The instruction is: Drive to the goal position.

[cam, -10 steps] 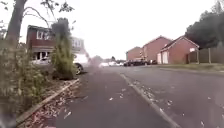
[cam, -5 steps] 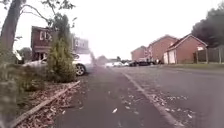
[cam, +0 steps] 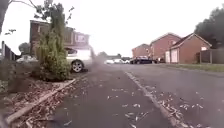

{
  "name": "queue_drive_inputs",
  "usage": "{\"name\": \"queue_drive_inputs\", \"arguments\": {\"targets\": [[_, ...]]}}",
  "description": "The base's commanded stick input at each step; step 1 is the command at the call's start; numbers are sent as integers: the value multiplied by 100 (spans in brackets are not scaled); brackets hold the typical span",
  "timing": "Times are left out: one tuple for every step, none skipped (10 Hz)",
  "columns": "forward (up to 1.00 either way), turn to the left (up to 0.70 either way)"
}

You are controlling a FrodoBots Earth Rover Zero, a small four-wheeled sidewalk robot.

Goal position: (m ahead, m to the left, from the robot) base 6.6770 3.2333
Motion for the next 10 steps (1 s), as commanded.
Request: {"name": "queue_drive_inputs", "arguments": {"targets": [[100, 0], [100, 0], [100, 0], [100, 0], [100, 0], [100, 0], [100, 0], [100, 0], [100, 0], [100, 0]]}}
